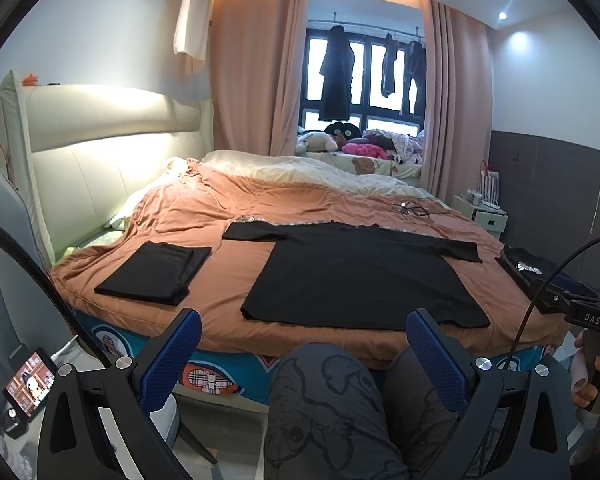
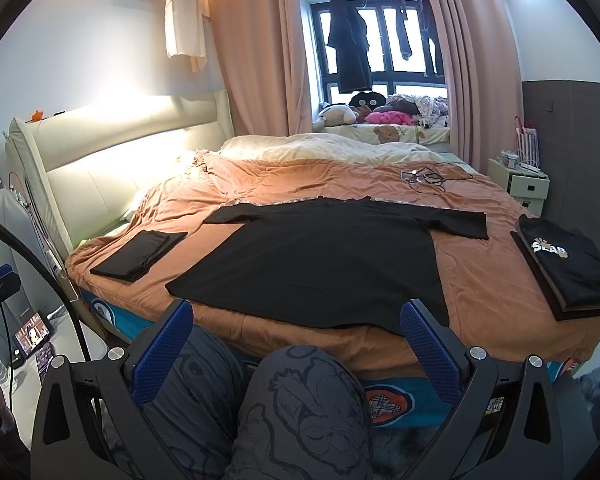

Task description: Fold small clothes

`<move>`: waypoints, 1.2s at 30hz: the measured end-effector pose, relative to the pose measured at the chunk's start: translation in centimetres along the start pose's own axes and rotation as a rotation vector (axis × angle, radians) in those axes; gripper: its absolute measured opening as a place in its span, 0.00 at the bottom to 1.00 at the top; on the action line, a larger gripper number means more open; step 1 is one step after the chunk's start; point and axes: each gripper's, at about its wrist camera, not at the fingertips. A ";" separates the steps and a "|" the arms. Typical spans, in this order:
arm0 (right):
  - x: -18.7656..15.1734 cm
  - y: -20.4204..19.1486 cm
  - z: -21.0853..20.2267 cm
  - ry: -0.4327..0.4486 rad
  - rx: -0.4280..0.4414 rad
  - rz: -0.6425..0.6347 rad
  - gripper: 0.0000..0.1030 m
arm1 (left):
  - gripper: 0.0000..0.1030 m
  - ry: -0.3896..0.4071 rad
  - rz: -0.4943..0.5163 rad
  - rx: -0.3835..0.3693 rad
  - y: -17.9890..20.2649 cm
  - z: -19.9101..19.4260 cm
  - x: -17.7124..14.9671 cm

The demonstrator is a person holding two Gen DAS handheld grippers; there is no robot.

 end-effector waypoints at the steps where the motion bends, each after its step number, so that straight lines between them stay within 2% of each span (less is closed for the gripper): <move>1: 0.0 0.0 -0.1 0.001 0.000 0.000 1.00 | 1.00 0.000 0.000 0.001 0.0 0.0 0.0; 22: 0.4 0.3 0.4 -0.001 -0.006 -0.006 1.00 | 1.00 0.002 -0.013 -0.008 -0.2 -0.1 -0.1; 36: 2.7 0.7 4.4 -0.042 0.007 -0.012 1.00 | 1.00 -0.036 -0.034 0.018 -1.8 4.2 1.6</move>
Point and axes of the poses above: each gripper's, at about its wrist camera, not at the fingertips, and z roughly the way its jaws point, y to its right, x to its top, and after that the axes turned 9 degrees about x, right-handed
